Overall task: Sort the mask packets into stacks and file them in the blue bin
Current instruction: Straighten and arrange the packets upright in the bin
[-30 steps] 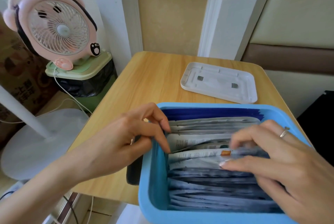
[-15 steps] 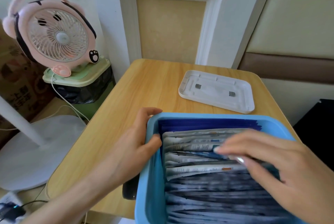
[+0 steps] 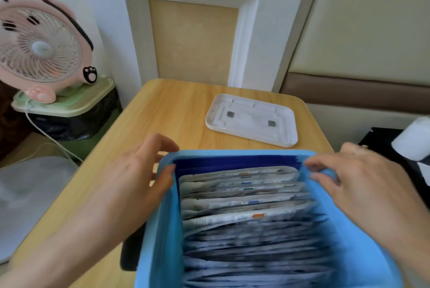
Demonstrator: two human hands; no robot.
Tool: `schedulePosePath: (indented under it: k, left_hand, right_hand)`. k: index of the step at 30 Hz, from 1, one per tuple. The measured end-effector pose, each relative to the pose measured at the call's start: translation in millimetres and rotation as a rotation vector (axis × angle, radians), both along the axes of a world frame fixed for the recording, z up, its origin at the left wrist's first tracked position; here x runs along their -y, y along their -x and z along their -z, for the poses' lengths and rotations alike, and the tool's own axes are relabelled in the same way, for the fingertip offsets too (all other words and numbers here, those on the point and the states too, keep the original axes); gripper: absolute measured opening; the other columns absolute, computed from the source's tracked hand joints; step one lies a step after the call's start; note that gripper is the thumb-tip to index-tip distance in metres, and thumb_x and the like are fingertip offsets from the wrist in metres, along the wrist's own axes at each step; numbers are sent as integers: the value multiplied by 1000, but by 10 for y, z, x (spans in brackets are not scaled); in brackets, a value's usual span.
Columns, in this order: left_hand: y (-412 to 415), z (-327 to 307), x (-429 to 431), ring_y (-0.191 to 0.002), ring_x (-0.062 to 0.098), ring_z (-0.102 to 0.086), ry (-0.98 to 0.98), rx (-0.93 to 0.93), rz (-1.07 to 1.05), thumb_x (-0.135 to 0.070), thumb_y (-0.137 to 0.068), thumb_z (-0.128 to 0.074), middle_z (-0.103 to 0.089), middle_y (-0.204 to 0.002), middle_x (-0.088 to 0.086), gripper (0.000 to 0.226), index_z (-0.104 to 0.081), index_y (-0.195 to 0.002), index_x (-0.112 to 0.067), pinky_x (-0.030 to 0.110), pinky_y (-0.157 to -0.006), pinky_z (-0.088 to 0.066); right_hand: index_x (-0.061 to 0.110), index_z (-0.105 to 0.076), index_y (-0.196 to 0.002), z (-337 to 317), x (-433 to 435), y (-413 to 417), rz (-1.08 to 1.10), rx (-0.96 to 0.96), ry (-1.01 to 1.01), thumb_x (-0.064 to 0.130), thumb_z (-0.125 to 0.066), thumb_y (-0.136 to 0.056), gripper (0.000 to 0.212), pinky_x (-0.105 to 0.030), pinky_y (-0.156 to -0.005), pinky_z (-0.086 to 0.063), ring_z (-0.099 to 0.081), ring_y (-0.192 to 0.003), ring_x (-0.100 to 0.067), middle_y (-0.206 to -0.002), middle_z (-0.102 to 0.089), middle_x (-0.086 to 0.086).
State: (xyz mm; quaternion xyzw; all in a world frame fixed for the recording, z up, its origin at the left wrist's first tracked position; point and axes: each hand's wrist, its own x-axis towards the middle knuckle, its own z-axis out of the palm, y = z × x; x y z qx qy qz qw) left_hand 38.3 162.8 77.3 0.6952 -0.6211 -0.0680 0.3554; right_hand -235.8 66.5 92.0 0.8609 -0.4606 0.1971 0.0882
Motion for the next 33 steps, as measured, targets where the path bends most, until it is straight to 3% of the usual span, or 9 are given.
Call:
schedulePosePath:
  k: [3,7,12,17,21,23,25,28,33]
  left_hand:
    - [-2,67,24,-84,-4,-60,-22,-96,-3,-23,-87,-55,-58,-98,-27,22,-48,-103,-37,11,-64,-46]
    - [-45,85,36,-90,-5,-62,-45,-148,34,-12,-84,-58,-60,-98,-29,29,-51,-99,-35,8,-70,-47]
    - [21,119,12,-86,-8,-59,4,-111,-7,-17,-88,-53,-62,-97,-24,26,-50,-107,-34,3,-68,-43]
    - [39,115,52,-73,1,-58,8,-61,-30,-13,-91,-48,-65,-92,-11,23,-53,-109,-26,7,-64,-42]
    - [-52,-28,231,-76,1,-57,-140,29,57,-24,-98,-40,-65,-91,-7,20,-60,-103,-23,11,-63,-41]
    - [-51,-47,338,-78,10,-58,-200,1,112,-33,-98,-38,-65,-87,-2,29,-62,-93,-18,21,-69,-44]
    - [-15,6,418,-78,16,-57,-237,-8,146,-38,-97,-37,-60,-87,1,35,-61,-88,-14,29,-73,-44]
    - [15,92,466,-78,18,-54,-215,-60,123,-39,-96,-38,-54,-89,3,34,-60,-86,-15,34,-77,-44]
    - [-18,127,312,-76,19,-56,-75,-216,83,-39,-95,-42,-59,-83,4,31,-59,-83,-15,35,-74,-45]
  right_hand:
    - [23,-73,-76,16,27,-43,14,14,-13,9,-89,-53,31,-25,-41,-44,-65,-59,-19,-55,-63,16]
    - [27,-74,-84,4,106,-79,111,71,-180,25,-73,-78,6,-29,-63,-41,-64,-86,-21,-74,-71,15]
    - [25,-61,-75,7,132,-167,187,-180,-158,34,-49,-89,21,-28,-65,-45,-59,-93,-15,-76,-63,9]
    - [26,-42,-66,-43,96,-270,125,-323,-187,29,-37,-96,31,-29,-60,-32,-58,-93,-14,-66,-44,9]
    - [35,-64,-88,-152,97,-80,129,57,-144,34,-60,-88,4,-27,-59,-35,-57,-80,-15,-71,-55,17]
    - [32,-55,-100,-193,115,94,281,-78,-174,53,-55,-86,25,-29,-66,-44,-60,-83,-16,-83,-55,16]
    - [20,-53,-100,-214,105,181,424,-222,-537,64,-43,-85,48,-34,-68,-55,-67,-78,-18,-90,-63,5]
    - [7,-54,-95,-130,109,201,379,78,-850,46,-58,-86,41,-32,-52,-56,-68,-66,-25,-88,-65,-8]
    - [13,-56,-81,-373,172,59,184,358,-665,14,-69,-77,14,-25,-50,-35,-47,-54,-16,-62,-53,-1]
